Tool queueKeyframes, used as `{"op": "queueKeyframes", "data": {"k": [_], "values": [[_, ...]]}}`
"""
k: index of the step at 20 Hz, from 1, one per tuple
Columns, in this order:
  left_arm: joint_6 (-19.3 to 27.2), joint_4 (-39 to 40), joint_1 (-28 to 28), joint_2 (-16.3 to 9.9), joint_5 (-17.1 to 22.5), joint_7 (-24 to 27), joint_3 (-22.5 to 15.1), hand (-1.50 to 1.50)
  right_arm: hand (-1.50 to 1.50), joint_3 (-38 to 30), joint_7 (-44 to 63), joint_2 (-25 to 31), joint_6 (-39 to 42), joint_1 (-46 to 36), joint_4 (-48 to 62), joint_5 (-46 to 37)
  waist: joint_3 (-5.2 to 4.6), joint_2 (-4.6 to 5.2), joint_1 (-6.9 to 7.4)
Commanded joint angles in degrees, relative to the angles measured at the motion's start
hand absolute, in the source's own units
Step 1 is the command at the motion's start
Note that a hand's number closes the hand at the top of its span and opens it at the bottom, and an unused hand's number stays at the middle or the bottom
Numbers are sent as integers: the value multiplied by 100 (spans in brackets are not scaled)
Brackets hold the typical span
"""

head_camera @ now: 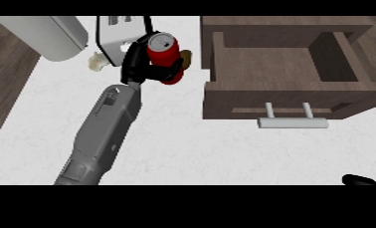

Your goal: Pick up the can, place it into the drawer and close the drawer

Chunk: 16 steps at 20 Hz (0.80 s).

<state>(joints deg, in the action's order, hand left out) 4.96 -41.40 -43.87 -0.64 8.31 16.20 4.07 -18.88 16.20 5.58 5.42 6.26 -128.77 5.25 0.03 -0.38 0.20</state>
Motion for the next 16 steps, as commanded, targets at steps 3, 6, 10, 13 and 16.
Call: {"op": "queueKeyframes", "data": {"k": [3, 6, 10, 13, 16], "values": [[548, -1323, -205, 62, 226, -1307, -633, 150, -150, -137, -196, 26, -14, -198, 333, 80, 0, 11, -11], [931, -1147, -930, 63, 286, -1679, -571, 150, -150, 7, 150, 20, -17, -106, -45, 48, -2, 31, -84], [1383, -1898, -1466, 64, 182, -2859, -967, 150, -150, -92, 104, 87, -66, -192, 24, -14, 2, 8, -49], [1501, -1337, -1792, 64, 199, -2611, -1042, 150, -150, -193, 170, 265, -97, -581, 427, 52, -1, 45, -92], [1630, -923, -2472, 64, 233, -2950, -1075, 150, -150, 198, 475, -16, -304, -414, -192, -253, -2, 48, -137]]}}
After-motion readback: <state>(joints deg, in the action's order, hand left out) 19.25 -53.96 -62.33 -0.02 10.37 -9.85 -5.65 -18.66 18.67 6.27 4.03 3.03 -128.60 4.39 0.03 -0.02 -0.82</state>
